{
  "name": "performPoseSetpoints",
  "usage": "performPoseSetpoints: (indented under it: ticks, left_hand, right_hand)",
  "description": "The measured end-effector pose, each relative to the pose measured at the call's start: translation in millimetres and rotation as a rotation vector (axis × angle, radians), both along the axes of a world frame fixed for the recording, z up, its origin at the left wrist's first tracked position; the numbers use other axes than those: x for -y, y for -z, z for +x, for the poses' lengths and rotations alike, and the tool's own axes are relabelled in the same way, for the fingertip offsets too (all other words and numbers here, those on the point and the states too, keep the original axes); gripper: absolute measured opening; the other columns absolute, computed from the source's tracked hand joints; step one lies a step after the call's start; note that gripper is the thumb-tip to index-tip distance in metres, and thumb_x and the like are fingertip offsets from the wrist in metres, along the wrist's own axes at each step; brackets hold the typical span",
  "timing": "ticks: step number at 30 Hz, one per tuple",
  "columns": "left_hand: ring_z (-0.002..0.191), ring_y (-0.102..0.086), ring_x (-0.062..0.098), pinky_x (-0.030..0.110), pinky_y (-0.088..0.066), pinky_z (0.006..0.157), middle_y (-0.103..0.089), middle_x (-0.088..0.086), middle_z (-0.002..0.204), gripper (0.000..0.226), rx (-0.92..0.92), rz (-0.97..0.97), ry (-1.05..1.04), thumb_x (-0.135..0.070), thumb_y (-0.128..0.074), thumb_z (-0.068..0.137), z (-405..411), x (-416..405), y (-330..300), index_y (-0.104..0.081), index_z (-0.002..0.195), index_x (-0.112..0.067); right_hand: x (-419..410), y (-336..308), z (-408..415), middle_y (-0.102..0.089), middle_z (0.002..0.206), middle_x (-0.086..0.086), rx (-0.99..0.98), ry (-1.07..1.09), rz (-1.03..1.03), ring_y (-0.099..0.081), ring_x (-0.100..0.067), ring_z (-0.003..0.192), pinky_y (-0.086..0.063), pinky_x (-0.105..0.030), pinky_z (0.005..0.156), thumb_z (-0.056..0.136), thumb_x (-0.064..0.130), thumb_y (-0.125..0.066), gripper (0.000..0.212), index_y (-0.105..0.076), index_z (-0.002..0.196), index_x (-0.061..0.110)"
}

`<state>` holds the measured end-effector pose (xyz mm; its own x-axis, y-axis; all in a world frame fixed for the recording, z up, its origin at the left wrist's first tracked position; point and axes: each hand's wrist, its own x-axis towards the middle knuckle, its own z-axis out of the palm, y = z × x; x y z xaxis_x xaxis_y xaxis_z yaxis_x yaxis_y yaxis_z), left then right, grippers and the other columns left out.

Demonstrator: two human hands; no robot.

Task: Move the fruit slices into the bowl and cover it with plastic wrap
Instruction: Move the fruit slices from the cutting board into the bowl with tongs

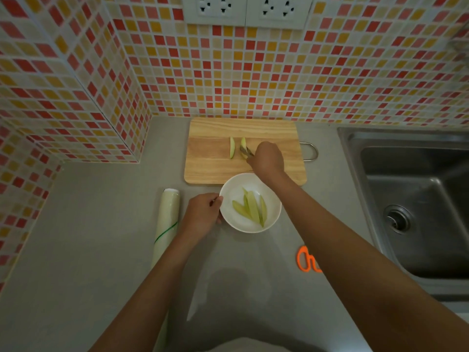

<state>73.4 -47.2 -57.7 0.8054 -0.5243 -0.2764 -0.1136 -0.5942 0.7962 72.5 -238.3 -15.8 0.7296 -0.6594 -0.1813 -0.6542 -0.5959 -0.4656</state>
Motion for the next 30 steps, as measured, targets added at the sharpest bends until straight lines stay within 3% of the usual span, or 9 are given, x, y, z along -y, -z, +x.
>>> performPoseSetpoints:
  ticks: [2, 5, 8, 12, 14, 16, 19, 25, 30]
  left_hand:
    - [0.058, -0.067, 0.021, 0.037, -0.055, 0.074, -0.071, 0.014, 0.065, 0.031, -0.005, 0.0, -0.006, -0.019, -0.046, 0.096, 0.0, 0.0, -0.1, -0.07, 0.081, -0.005]
    - [0.059, -0.068, 0.021, 0.034, -0.054, 0.072, -0.071, 0.013, 0.066, 0.032, -0.012, 0.003, -0.013, -0.019, -0.046, 0.097, -0.3, 0.7, -0.5, -0.07, 0.08, -0.007]
    - [0.058, -0.067, 0.021, 0.033, -0.053, 0.07, -0.07, 0.013, 0.065, 0.031, -0.014, 0.003, -0.013, -0.019, -0.046, 0.096, -0.4, 1.5, -0.3, -0.069, 0.077, -0.01]
    - [0.06, -0.067, 0.023, 0.036, -0.055, 0.074, -0.071, 0.013, 0.067, 0.031, -0.015, 0.005, -0.023, -0.018, -0.047, 0.096, 0.0, 1.9, 1.9, -0.071, 0.081, -0.006]
    - [0.06, -0.067, 0.021, 0.035, -0.055, 0.074, -0.071, 0.011, 0.067, 0.031, -0.006, 0.007, -0.024, -0.019, -0.047, 0.096, 0.8, 1.6, 2.8, -0.07, 0.08, -0.006]
    - [0.056, -0.065, 0.016, 0.032, -0.053, 0.07, -0.069, 0.006, 0.064, 0.03, 0.009, 0.011, -0.016, -0.019, -0.047, 0.096, 0.2, 1.9, 2.3, -0.069, 0.076, -0.011]
    - [0.053, -0.063, 0.01, 0.03, -0.052, 0.068, -0.067, 0.002, 0.064, 0.03, -0.005, -0.001, -0.015, -0.019, -0.047, 0.096, -0.3, 1.2, 1.4, -0.07, 0.079, -0.01]
    - [0.061, -0.067, 0.02, 0.035, -0.055, 0.074, -0.071, 0.01, 0.066, 0.032, 0.002, -0.009, -0.009, -0.02, -0.047, 0.097, 1.0, 0.7, 3.9, -0.071, 0.079, -0.007]
    - [0.063, -0.068, 0.027, 0.04, -0.057, 0.077, -0.071, 0.016, 0.066, 0.035, -0.012, -0.022, -0.013, -0.02, -0.046, 0.097, 0.9, -0.3, 5.4, -0.069, 0.077, -0.004]
  right_hand:
    - [-2.3, -8.9, -14.9, -0.038, 0.049, -0.001, 0.075, 0.056, 0.079, -0.043, -0.019, 0.048, -0.022, -0.027, 0.043, 0.079, 0.008, -0.063, 0.04, -0.037, 0.049, 0.012]
    - [-12.2, -23.5, -48.9, -0.033, 0.045, -0.002, 0.166, 0.111, 0.197, -0.031, -0.014, 0.042, -0.02, -0.024, 0.044, 0.075, 0.008, -0.064, 0.031, -0.047, 0.049, 0.004]
    - [-28.1, -31.3, -91.2, -0.044, 0.053, -0.011, 0.199, 0.102, 0.253, -0.039, -0.018, 0.051, -0.026, -0.026, 0.052, 0.076, 0.014, -0.066, 0.03, -0.06, 0.062, -0.011]
    - [-56.0, -21.8, -122.0, -0.038, 0.047, -0.007, 0.046, 0.041, 0.207, -0.043, -0.018, 0.05, -0.028, -0.028, 0.049, 0.077, 0.018, -0.065, 0.029, -0.063, 0.058, -0.004]
    - [-68.7, -12.6, -123.4, -0.046, 0.053, -0.007, -0.069, 0.0, 0.167, -0.052, -0.025, 0.057, -0.034, -0.026, 0.053, 0.078, 0.019, -0.062, 0.024, -0.067, 0.067, -0.002]
    - [-75.4, -7.2, -123.6, -0.049, 0.061, -0.006, -0.126, -0.036, 0.117, -0.054, -0.028, 0.063, -0.036, -0.027, 0.056, 0.079, 0.018, -0.059, 0.019, -0.06, 0.069, 0.002]
    - [-71.6, -12.1, -117.6, -0.044, 0.055, 0.0, -0.105, -0.037, 0.04, -0.05, -0.023, 0.061, -0.033, -0.025, 0.052, 0.08, 0.027, -0.06, 0.023, -0.054, 0.064, 0.012]
    - [-29.1, -33.3, -52.7, -0.038, 0.048, 0.004, 0.091, 0.036, 0.044, -0.042, -0.016, 0.047, -0.02, -0.024, 0.042, 0.077, 0.023, -0.064, 0.039, -0.038, 0.049, 0.016]
    - [-20.9, -14.4, 5.3, -0.041, 0.059, 0.003, -0.009, -0.033, 0.007, -0.053, -0.025, 0.069, -0.032, -0.027, 0.05, 0.083, 0.014, -0.06, 0.035, -0.038, 0.056, 0.015]
